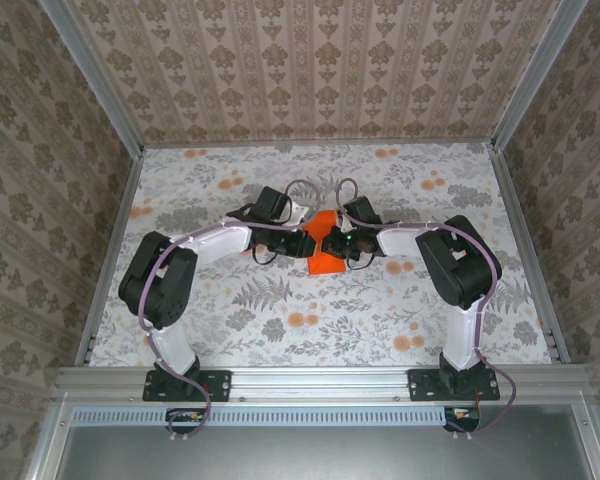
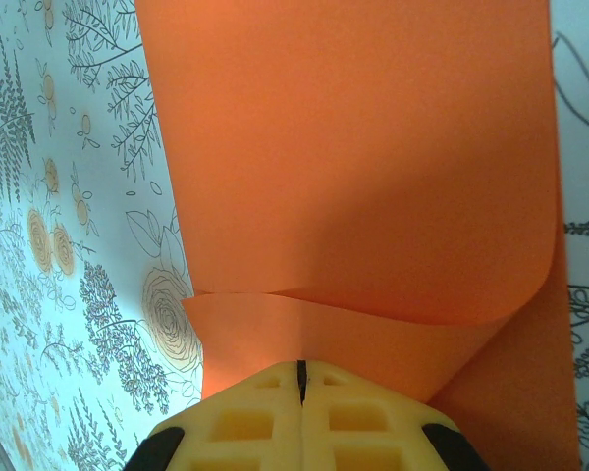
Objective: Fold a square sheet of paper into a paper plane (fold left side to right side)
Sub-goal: Fold the triangle a second time at the center of the table.
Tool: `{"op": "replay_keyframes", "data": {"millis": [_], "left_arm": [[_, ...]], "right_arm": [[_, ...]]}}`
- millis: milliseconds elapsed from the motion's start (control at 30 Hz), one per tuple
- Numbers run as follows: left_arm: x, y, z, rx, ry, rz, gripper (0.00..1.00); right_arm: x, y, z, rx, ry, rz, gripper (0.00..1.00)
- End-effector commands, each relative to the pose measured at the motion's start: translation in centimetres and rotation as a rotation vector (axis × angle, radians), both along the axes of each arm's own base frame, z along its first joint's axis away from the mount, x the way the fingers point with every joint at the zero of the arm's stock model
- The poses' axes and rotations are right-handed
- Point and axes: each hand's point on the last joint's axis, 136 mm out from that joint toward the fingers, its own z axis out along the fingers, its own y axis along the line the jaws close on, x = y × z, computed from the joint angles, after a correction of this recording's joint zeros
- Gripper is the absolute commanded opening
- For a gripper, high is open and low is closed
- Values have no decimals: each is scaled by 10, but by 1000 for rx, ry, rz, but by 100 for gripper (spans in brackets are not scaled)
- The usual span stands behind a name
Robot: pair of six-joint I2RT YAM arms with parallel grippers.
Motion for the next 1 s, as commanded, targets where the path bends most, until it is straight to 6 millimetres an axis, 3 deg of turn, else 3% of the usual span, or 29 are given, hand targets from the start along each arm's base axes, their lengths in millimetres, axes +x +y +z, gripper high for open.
{"op": "replay_keyframes", "data": {"millis": [0,600,967], "left_arm": [[-23,-19,-1,-113,117,-57,15],[-28,-3,-63,33,182,-22,14],[-28,7,-74,82,175,6,12]], "right_arm": [[-18,-12,-29,-78,80,-1,0],[-18,-12,-29,-80,84,-2,0],[-18,-13,-29,-86,88,2,0]]}}
